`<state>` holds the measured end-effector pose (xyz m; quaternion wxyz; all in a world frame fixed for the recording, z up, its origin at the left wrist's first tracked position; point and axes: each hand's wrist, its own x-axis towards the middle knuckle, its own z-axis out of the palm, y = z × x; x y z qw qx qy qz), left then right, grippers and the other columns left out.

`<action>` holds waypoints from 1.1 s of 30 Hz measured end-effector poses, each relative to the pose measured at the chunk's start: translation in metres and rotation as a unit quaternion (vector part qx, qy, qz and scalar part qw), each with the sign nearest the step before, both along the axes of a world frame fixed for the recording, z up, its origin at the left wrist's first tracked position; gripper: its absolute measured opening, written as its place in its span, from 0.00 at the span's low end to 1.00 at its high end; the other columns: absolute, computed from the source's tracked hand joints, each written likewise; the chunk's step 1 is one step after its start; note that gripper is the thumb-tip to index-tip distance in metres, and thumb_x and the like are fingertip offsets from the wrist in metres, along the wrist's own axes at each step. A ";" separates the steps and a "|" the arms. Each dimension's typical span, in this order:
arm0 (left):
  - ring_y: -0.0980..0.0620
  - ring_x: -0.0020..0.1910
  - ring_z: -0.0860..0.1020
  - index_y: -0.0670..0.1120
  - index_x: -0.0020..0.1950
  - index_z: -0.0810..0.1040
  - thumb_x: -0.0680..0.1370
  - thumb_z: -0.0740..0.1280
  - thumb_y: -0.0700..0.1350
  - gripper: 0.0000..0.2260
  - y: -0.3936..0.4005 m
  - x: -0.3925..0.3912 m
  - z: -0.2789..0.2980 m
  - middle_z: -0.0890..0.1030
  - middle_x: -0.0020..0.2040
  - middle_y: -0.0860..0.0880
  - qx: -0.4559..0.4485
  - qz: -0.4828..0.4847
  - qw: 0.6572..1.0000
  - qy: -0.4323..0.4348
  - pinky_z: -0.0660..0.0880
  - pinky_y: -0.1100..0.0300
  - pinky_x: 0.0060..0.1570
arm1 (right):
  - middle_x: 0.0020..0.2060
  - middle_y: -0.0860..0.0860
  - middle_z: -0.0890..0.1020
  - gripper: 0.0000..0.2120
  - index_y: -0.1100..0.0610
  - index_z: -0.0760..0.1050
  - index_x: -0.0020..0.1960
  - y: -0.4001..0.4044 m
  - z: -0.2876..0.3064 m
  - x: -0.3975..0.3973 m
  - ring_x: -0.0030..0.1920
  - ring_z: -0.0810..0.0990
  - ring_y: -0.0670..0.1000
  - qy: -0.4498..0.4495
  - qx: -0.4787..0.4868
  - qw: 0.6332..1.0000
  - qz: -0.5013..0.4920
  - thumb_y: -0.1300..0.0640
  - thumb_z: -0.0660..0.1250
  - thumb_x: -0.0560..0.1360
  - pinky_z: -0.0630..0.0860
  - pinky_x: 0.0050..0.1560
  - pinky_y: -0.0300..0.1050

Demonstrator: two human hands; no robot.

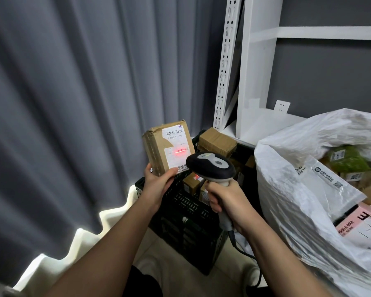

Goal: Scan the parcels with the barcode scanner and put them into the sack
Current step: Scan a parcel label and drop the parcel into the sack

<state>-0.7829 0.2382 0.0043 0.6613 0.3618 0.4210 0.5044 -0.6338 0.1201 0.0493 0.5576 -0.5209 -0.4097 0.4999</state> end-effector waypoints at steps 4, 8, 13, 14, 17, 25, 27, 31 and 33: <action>0.48 0.59 0.79 0.50 0.75 0.56 0.72 0.73 0.35 0.38 0.001 -0.001 -0.002 0.75 0.65 0.44 0.010 -0.002 1.000 0.006 0.73 0.49 0.65 | 0.22 0.52 0.66 0.09 0.60 0.67 0.37 0.002 0.001 -0.002 0.20 0.62 0.47 -0.007 -0.004 1.000 -0.016 0.68 0.62 0.75 0.61 0.24 0.40; 0.48 0.58 0.79 0.50 0.75 0.55 0.72 0.72 0.35 0.38 0.001 -0.001 -0.002 0.76 0.65 0.44 0.014 -0.008 1.000 0.005 0.75 0.52 0.62 | 0.22 0.52 0.67 0.10 0.61 0.67 0.37 0.001 0.002 -0.003 0.20 0.62 0.47 -0.018 -0.008 1.000 -0.017 0.68 0.61 0.76 0.62 0.24 0.39; 0.48 0.58 0.79 0.50 0.75 0.56 0.72 0.73 0.35 0.39 0.002 -0.002 -0.004 0.75 0.65 0.44 0.011 -0.006 1.000 0.006 0.75 0.53 0.61 | 0.22 0.52 0.67 0.10 0.60 0.67 0.36 0.001 0.004 -0.003 0.20 0.63 0.47 -0.017 -0.007 1.000 -0.019 0.68 0.61 0.76 0.62 0.24 0.39; 0.48 0.58 0.79 0.50 0.75 0.56 0.72 0.73 0.36 0.39 0.002 -0.002 -0.004 0.75 0.65 0.44 0.010 -0.007 1.000 0.007 0.75 0.52 0.62 | 0.22 0.52 0.67 0.11 0.60 0.67 0.36 0.000 0.004 -0.003 0.20 0.63 0.46 -0.017 -0.007 1.000 -0.018 0.68 0.61 0.76 0.62 0.24 0.39; 0.47 0.59 0.79 0.50 0.76 0.55 0.72 0.73 0.35 0.39 0.002 -0.002 -0.003 0.75 0.66 0.43 0.005 -0.010 1.000 0.001 0.74 0.51 0.63 | 0.22 0.52 0.67 0.09 0.60 0.67 0.37 0.000 0.004 -0.004 0.21 0.63 0.46 -0.019 -0.006 1.000 -0.015 0.67 0.61 0.76 0.63 0.24 0.38; 0.46 0.59 0.79 0.50 0.75 0.56 0.71 0.73 0.35 0.39 0.003 -0.001 -0.005 0.75 0.65 0.43 0.002 -0.003 1.000 0.000 0.74 0.48 0.64 | 0.22 0.52 0.68 0.10 0.60 0.68 0.37 -0.001 0.001 -0.004 0.20 0.63 0.48 -0.027 -0.014 1.000 -0.008 0.66 0.62 0.76 0.63 0.25 0.40; 0.47 0.59 0.79 0.50 0.75 0.55 0.72 0.73 0.35 0.39 0.004 -0.001 -0.005 0.75 0.65 0.43 -0.003 0.000 1.000 -0.001 0.75 0.50 0.62 | 0.22 0.52 0.68 0.10 0.60 0.68 0.36 -0.003 0.001 -0.003 0.20 0.64 0.47 -0.024 -0.015 1.000 -0.007 0.66 0.62 0.76 0.64 0.25 0.40; 0.47 0.58 0.79 0.50 0.75 0.55 0.73 0.72 0.35 0.38 0.005 0.001 -0.006 0.74 0.66 0.42 -0.014 0.020 1.000 -0.005 0.78 0.55 0.53 | 0.22 0.51 0.67 0.11 0.60 0.67 0.36 -0.006 0.002 0.001 0.20 0.63 0.47 -0.012 -0.009 1.000 -0.010 0.67 0.61 0.76 0.62 0.25 0.40; 0.47 0.56 0.80 0.50 0.75 0.55 0.73 0.72 0.35 0.37 0.005 0.002 -0.007 0.75 0.65 0.42 -0.019 0.019 1.000 -0.008 0.79 0.57 0.49 | 0.22 0.51 0.67 0.11 0.60 0.67 0.36 -0.008 0.003 0.001 0.20 0.63 0.47 -0.011 -0.008 1.000 -0.011 0.68 0.61 0.76 0.61 0.26 0.41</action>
